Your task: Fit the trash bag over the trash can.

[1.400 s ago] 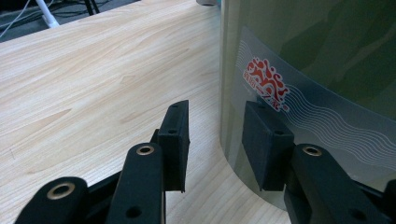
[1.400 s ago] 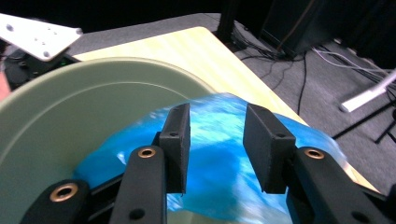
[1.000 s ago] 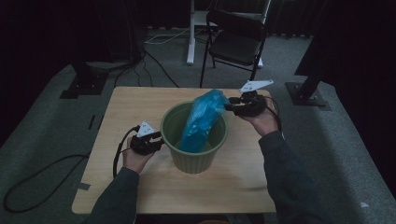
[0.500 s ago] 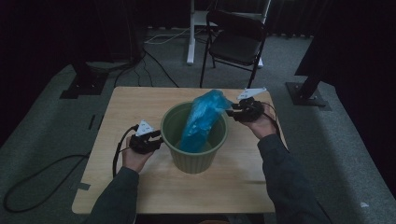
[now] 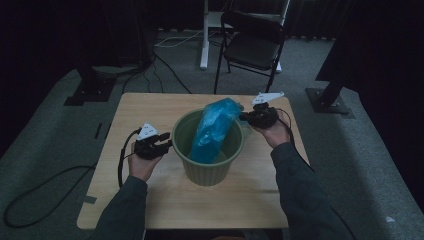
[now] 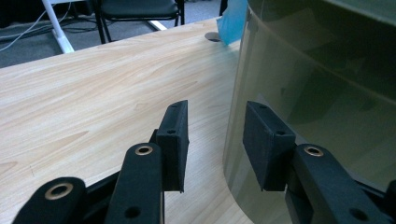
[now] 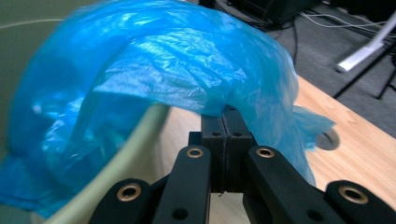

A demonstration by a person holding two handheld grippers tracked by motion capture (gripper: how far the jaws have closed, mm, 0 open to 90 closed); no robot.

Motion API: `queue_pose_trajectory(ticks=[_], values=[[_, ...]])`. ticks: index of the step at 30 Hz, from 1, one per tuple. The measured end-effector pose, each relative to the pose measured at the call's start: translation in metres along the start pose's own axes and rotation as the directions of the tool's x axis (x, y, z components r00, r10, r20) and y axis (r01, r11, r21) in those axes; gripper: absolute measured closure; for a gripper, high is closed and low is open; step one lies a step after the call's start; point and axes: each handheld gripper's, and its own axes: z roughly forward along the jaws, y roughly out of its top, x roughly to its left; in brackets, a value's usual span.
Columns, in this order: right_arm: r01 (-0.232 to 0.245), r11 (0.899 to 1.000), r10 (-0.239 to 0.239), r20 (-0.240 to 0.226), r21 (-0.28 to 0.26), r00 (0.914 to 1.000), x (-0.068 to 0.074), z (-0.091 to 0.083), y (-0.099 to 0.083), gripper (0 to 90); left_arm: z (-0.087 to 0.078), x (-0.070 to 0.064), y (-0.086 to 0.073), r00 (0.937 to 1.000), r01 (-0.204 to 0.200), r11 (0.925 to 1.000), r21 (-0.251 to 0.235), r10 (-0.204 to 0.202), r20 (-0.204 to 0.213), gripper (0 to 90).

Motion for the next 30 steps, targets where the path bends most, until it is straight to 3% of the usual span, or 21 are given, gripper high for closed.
queue_pose_trajectory(ticks=[9, 27, 30], values=[[0.012, 1.0, -0.013, -0.066, -0.014, 0.9977, 0.008, -0.01, -0.001, 90.0, 0.002, -0.006, 0.005, 0.9993, -0.018, 0.9998, -0.002, 0.019, 0.033, 61.7], [0.02, 1.0, -0.02, -0.109, 0.006, 0.9938, 0.018, -0.027, -0.008, 90.0, -0.007, -0.018, 0.002, 0.9971, -0.043, 0.9991, 0.004, 0.043, 0.062, 62.7], [0.036, 0.999, -0.036, -0.091, -0.003, 0.9952, 0.019, -0.03, -0.006, 90.0, -0.009, -0.017, 0.004, 0.9978, -0.042, 0.9991, -0.003, 0.042, 0.051, 61.8]])
